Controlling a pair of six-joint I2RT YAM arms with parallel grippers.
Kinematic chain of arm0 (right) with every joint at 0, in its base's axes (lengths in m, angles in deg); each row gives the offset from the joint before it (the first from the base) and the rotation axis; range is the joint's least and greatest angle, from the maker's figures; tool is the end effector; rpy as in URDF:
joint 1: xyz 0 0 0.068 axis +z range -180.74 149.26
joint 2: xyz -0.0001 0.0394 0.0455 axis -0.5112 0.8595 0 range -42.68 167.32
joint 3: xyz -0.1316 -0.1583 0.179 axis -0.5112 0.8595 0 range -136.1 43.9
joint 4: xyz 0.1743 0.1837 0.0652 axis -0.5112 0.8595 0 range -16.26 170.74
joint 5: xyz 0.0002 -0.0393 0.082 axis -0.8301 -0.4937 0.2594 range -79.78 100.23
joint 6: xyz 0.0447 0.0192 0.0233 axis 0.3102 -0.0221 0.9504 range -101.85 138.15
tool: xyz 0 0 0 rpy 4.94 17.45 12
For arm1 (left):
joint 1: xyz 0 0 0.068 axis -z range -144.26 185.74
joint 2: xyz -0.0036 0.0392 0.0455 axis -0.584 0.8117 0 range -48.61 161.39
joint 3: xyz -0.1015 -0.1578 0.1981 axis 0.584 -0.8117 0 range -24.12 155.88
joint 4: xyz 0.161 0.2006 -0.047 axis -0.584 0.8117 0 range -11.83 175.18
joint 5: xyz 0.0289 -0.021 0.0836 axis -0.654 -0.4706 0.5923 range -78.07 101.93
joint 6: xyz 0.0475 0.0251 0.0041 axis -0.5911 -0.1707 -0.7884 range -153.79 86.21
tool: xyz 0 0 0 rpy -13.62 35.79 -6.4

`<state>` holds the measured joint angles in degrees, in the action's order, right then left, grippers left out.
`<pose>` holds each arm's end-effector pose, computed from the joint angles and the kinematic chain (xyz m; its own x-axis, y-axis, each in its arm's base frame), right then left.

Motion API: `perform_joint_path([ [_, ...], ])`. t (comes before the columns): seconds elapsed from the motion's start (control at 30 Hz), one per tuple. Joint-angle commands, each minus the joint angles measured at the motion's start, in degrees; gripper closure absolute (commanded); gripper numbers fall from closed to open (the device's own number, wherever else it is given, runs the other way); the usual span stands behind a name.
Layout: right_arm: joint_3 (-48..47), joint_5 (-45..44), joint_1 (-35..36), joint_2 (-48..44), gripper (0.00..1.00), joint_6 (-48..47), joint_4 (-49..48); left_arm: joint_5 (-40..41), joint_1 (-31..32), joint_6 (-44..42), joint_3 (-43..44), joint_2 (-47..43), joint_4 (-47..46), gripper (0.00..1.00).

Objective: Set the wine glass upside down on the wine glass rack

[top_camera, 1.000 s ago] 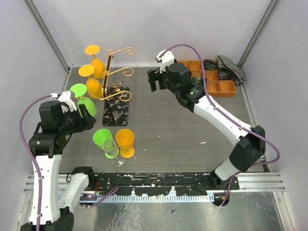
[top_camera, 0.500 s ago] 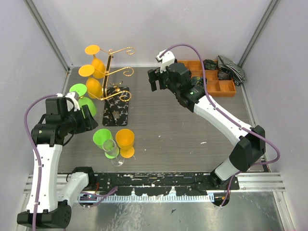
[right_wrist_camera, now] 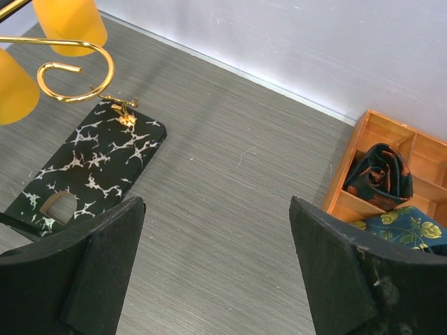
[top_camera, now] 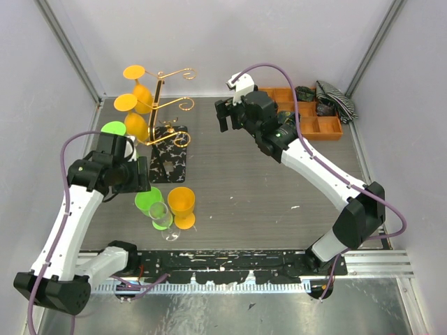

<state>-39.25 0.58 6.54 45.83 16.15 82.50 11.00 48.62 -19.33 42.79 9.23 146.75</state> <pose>0.2969 0.2186 0.3876 -0.1776 -0.1784 -0.9678 -0.4743 0.8772 -0.0747 0.1633 -0.0380 0.3405 -0.8711 -0.0569 -0.4879 0.0139 0.9900 -0.1402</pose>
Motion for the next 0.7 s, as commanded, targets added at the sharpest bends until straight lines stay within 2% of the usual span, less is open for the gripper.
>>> perform_joint_path([
  [0.0,-0.7,-1.7,-0.2,-1.8,0.10,-0.3,-2.1,4.9,1.1,1.1,0.5,1.0,1.2,0.33],
  [0.3,-0.5,-2.3,-0.2,-2.1,0.10,-0.9,-2.0,7.7,1.4,2.3,-0.3,3.1,0.6,0.33],
  [0.67,-0.2,-2.3,-0.2,-2.1,0.10,-1.8,-2.1,2.7,1.9,2.4,-0.9,8.3,-0.4,0.35],
])
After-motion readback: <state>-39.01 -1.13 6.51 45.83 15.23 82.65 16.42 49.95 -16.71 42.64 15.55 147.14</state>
